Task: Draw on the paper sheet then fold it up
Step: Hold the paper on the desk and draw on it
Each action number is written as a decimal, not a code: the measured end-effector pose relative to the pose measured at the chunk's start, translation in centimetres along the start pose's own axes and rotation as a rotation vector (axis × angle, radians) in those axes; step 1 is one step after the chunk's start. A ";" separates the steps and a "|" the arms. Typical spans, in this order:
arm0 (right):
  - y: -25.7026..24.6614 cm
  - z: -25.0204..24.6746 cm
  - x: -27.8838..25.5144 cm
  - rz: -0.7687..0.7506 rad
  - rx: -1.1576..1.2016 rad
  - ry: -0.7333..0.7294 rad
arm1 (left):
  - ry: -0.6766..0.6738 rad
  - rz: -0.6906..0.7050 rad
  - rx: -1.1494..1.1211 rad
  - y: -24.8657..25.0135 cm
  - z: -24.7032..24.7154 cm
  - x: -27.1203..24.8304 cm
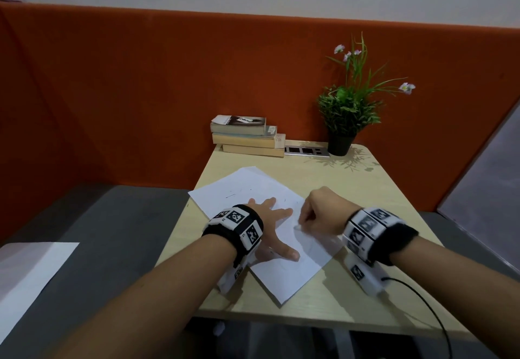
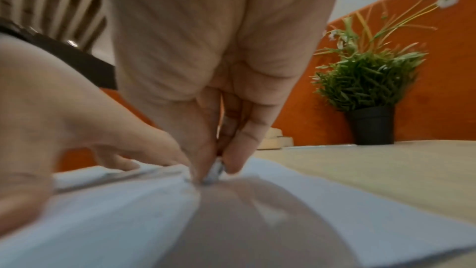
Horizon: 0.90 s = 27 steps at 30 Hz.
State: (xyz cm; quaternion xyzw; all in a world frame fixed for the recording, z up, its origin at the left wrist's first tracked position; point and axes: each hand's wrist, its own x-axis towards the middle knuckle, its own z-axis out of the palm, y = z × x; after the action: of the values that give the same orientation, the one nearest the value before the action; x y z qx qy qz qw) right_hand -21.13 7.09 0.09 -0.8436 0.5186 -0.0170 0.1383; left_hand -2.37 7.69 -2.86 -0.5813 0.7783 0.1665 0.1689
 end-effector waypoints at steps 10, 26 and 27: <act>0.1 0.7 -2.7 -0.025 0.062 -0.103 | -0.004 -0.015 -0.008 0.2 0.1 -0.2; -2.3 1.1 -1.3 -0.001 0.100 -0.100 | 0.034 -0.013 -0.004 0.4 0.3 -0.2; -2.2 1.0 -1.3 -0.002 0.099 -0.103 | 0.030 -0.012 0.002 0.4 0.3 -0.2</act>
State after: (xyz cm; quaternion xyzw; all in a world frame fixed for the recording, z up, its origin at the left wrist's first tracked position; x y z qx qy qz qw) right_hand -19.63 9.38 -0.12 -0.8359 0.5086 0.0009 0.2062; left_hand -2.64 8.07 -2.97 -0.5882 0.7775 0.1561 0.1587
